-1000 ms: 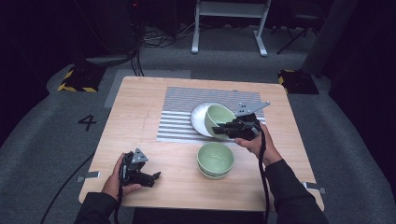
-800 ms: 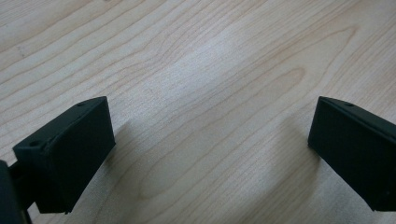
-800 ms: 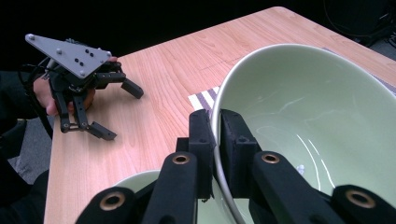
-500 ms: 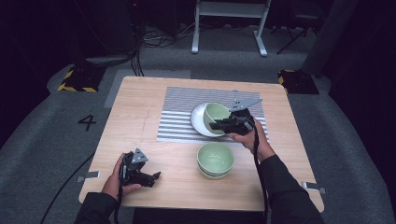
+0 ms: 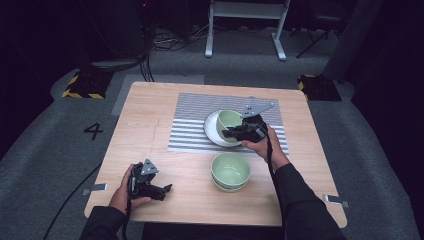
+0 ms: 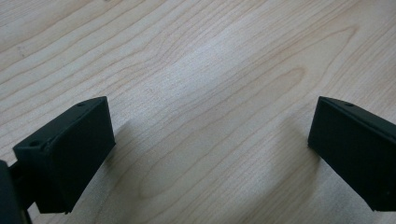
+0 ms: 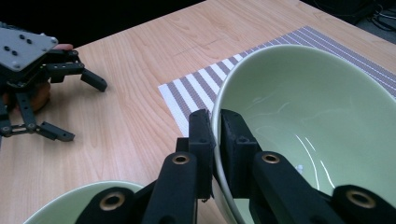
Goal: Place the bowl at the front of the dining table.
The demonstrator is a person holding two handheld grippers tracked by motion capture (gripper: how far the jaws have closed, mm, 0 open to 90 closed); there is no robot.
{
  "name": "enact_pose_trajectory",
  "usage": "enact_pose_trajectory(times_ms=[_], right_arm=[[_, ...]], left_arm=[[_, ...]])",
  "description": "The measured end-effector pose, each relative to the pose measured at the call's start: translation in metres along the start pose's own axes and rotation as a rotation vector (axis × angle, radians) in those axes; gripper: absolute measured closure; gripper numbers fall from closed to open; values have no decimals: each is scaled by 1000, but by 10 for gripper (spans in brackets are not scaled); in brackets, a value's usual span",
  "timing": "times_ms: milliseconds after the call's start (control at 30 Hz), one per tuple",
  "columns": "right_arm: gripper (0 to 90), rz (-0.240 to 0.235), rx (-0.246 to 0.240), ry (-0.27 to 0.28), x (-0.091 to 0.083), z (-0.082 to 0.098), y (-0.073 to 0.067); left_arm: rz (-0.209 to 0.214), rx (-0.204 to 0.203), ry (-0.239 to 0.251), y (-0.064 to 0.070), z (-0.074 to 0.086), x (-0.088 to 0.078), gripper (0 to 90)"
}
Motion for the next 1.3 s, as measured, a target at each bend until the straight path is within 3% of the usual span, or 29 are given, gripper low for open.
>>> enact_pose_trajectory(times_ms=[500,1300], right_arm=[[836,64,18,-51,19,8,19],[835,120,3,-119,41,15,33]], left_arm=[[0,0,0,0,0,0,4],[0,0,0,0,0,0,4]])
Point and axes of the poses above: each handheld gripper's, and its own axes: x roughly forward along the jaws, z roughly out of its underside, y roughly to its right, the point moved 4 cm from there along x, roughly forward along the jaws, and after that the axes turned 1 degree about x, right-handed, at the moved point
